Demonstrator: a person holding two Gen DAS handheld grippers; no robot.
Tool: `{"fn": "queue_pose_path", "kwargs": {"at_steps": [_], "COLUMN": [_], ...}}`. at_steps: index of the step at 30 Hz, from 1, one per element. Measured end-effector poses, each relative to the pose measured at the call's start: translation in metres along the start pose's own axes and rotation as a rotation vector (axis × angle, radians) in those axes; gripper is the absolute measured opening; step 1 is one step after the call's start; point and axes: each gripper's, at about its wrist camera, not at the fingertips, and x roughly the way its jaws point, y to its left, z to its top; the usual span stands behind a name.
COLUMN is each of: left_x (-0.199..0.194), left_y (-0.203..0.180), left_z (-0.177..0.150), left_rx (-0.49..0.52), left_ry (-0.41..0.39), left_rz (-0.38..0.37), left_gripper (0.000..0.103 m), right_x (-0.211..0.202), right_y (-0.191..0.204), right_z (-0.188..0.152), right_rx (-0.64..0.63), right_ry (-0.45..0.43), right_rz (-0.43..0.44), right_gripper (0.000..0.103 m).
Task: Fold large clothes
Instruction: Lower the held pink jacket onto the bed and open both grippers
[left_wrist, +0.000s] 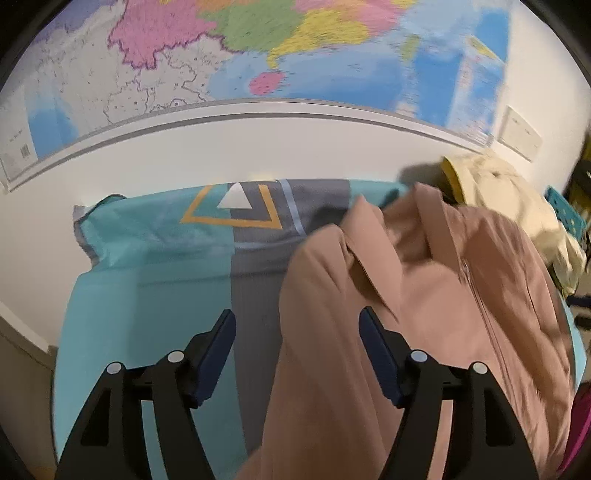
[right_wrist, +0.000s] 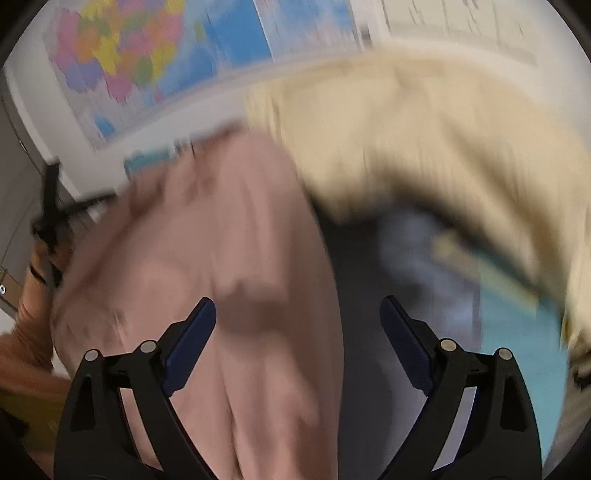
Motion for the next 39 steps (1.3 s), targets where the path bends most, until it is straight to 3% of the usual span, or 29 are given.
{"fn": "queue_pose_path", "kwargs": {"at_steps": [1, 2, 4, 6, 10, 13, 16, 17, 19, 22, 25, 26, 28, 29, 30, 32, 36, 38, 39], "left_x": [-0.004, -0.009, -0.015, -0.021, -0.039, -0.05, -0.056, -0.059, -0.069, -0.086, -0.09, -0.086, -0.077, -0.072, -0.073, -0.089, -0.133, -0.139, -0.136], "left_y": [-0.001, -0.004, -0.008, -0.011, -0.013, -0.014, -0.017, -0.019, -0.022, -0.036, -0.055, -0.06, -0.058, -0.048, -0.037, -0.01, 0.032, 0.049, 0.052], "left_z": [-0.004, -0.01, -0.015, -0.022, -0.034, -0.05, -0.07, -0.077, -0.094, -0.117, -0.137, -0.144, -0.149, -0.147, -0.144, -0.13, -0.09, -0.073, -0.068], "left_rx": [0.005, 0.016, 0.03, 0.034, 0.058, 0.076, 0.102, 0.111, 0.121, 0.174, 0.241, 0.265, 0.248, 0.193, 0.145, 0.063, 0.006, -0.004, 0.021], "left_ry": [-0.005, -0.013, -0.023, -0.025, -0.031, -0.029, -0.004, 0.003, 0.016, 0.022, 0.057, 0.084, 0.133, 0.168, 0.174, 0.123, 0.003, -0.008, -0.002], "left_rz": [-0.002, 0.0, 0.008, 0.01, 0.026, 0.015, -0.001, -0.017, -0.069, -0.111, -0.133, -0.104, -0.065, -0.069, -0.059, -0.006, 0.185, 0.282, 0.356], "left_gripper": [0.067, 0.067, 0.067, 0.067, 0.067, 0.067, 0.067, 0.067, 0.068, 0.074, 0.075, 0.071, 0.038, 0.011, 0.004, 0.003, 0.003, 0.005, 0.014], "right_x": [0.006, 0.011, 0.015, -0.002, -0.068, -0.067, -0.036, -0.029, -0.022, -0.024, -0.027, -0.029, -0.029, -0.03, -0.03, -0.034, -0.038, -0.04, -0.04], "right_y": [-0.007, -0.009, -0.017, -0.02, -0.037, -0.054, -0.073, -0.076, -0.082, -0.079, -0.076, -0.075, -0.07, -0.068, -0.068, -0.063, -0.055, -0.052, -0.052], "right_z": [-0.015, -0.021, -0.026, -0.016, 0.022, 0.035, 0.03, 0.025, 0.016, 0.006, -0.005, -0.008, -0.012, -0.013, -0.015, -0.018, -0.017, -0.017, -0.017], "right_rx": [0.022, 0.04, 0.075, 0.062, 0.072, 0.081, 0.136, 0.149, 0.185, 0.215, 0.224, 0.227, 0.231, 0.233, 0.233, 0.221, 0.195, 0.191, 0.191], "right_ry": [0.031, 0.055, 0.076, 0.026, -0.171, -0.172, -0.097, -0.085, -0.086, -0.112, -0.134, -0.14, -0.152, -0.159, -0.164, -0.174, -0.192, -0.207, -0.211], "right_rz": [0.016, 0.039, 0.097, 0.036, -0.053, -0.215, -0.218, -0.227, -0.191, -0.158, -0.136, -0.127, -0.116, -0.107, -0.101, -0.091, -0.093, -0.094, -0.094], "right_gripper": [0.075, 0.043, 0.002, 0.001, 0.001, 0.002, 0.005, 0.011, 0.017, 0.038, 0.039, 0.04, 0.04, 0.04, 0.04, 0.04, 0.04, 0.04, 0.04]}}
